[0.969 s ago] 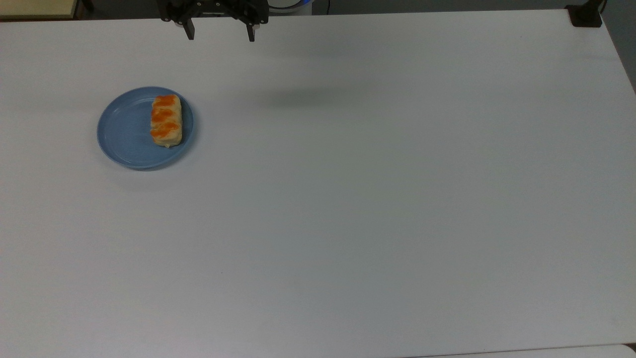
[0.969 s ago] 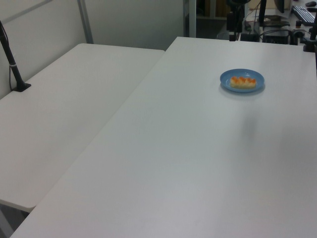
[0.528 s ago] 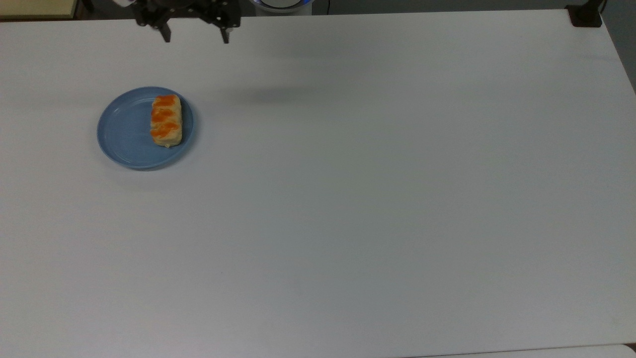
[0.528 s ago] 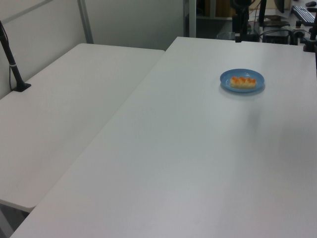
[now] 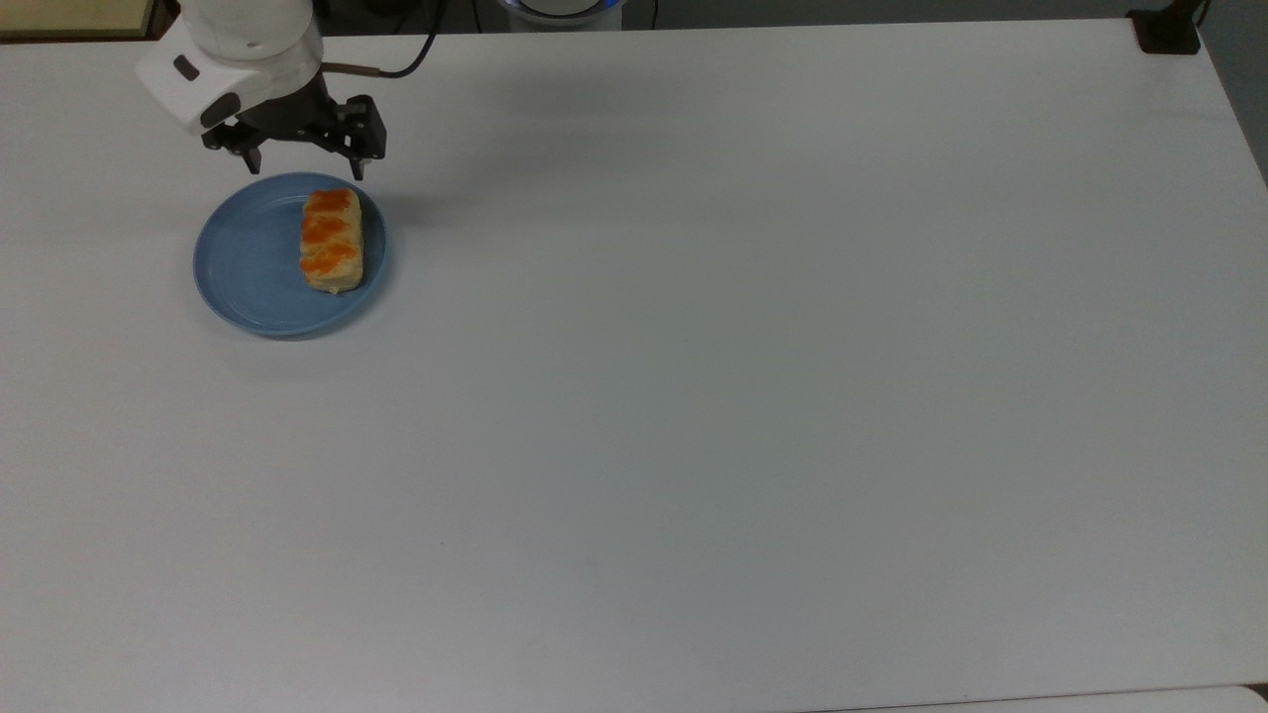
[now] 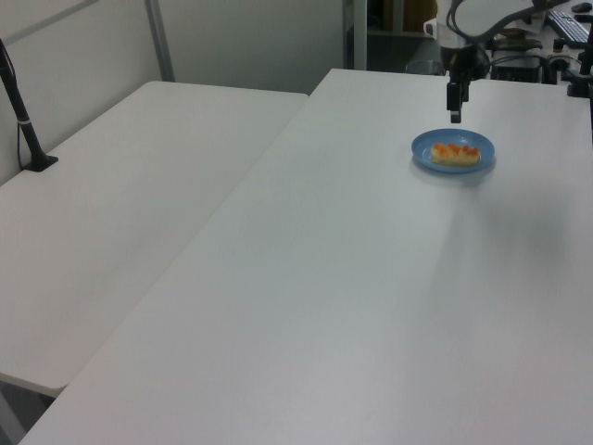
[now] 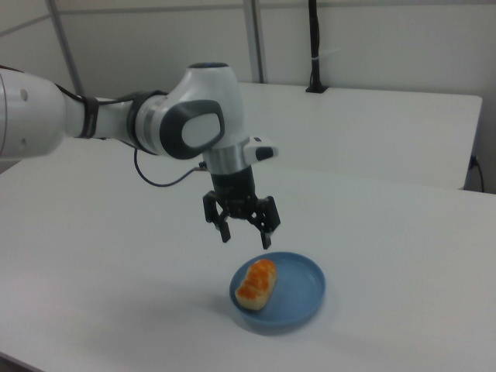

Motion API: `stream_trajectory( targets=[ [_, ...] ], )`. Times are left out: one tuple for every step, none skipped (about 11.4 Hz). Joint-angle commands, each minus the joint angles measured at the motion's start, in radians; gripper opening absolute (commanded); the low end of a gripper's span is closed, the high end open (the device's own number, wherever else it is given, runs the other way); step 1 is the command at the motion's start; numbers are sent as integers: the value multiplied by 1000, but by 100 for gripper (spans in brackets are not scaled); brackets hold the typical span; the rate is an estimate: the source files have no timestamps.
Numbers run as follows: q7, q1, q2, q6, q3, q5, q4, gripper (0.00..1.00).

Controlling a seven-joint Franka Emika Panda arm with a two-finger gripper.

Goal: Put the bread on the table
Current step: 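Move the gripper over the bread on the blue plate and lower it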

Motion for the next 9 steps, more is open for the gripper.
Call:
stream_trajectory(
  targets=[
    [-51,-15,48,118,-29,-15,-55,100],
    [-51,-23,79,135,-29,-15,-56,100],
    [-51,-22,99,151,-29,-15,-67,97],
    [-51,-19,101,181,-28,-15,-85,95],
    [-50,-16,105,215,-23,-15,-111,91],
    [-42,-13,111,237,-20,-15,-125,87],
    [-40,-11,113,241,-19,-13,-127,83],
    [-40,-10,111,242,-16,-13,-127,75],
    [-39,-10,111,240,-9,-12,-127,58]
  ],
)
